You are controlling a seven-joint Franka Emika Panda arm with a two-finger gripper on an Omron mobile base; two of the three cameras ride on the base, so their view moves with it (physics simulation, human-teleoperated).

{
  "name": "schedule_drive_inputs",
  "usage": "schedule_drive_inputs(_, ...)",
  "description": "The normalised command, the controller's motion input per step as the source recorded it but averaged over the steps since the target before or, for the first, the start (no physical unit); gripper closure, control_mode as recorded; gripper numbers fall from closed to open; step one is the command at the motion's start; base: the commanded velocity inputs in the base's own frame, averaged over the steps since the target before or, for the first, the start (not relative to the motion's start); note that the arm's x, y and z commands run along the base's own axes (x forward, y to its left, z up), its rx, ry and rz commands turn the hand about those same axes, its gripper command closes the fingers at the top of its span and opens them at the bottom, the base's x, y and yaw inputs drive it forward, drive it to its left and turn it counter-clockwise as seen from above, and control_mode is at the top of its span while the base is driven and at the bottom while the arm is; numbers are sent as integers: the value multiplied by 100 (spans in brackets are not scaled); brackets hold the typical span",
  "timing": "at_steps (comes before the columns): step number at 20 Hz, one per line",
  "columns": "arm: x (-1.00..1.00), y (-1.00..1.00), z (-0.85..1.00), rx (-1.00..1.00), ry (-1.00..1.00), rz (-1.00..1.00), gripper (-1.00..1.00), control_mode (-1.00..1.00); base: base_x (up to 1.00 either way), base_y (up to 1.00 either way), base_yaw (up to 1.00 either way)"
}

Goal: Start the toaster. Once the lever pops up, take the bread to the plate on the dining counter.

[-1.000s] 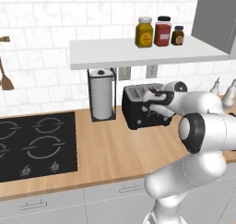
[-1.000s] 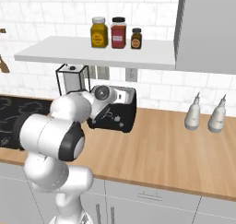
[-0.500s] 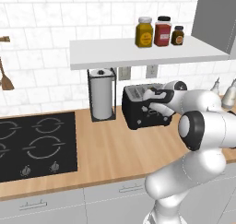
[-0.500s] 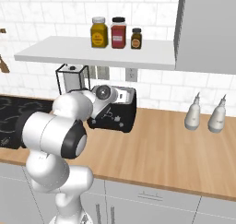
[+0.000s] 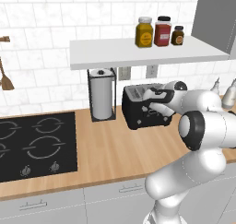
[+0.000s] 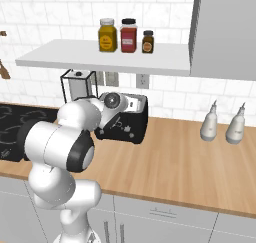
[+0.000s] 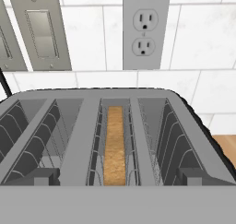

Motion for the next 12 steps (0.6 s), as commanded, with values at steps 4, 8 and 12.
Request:
schedule_drive_inputs(4, 0, 0, 0, 0, 0, 0, -100, -100, 0, 0, 0)
schedule_drive_inputs(8, 0, 0, 0, 0, 0, 0, -100, -100, 0, 0, 0)
schedule_drive_inputs(12, 0, 0, 0, 0, 0, 0, -100, -100, 0, 0, 0)
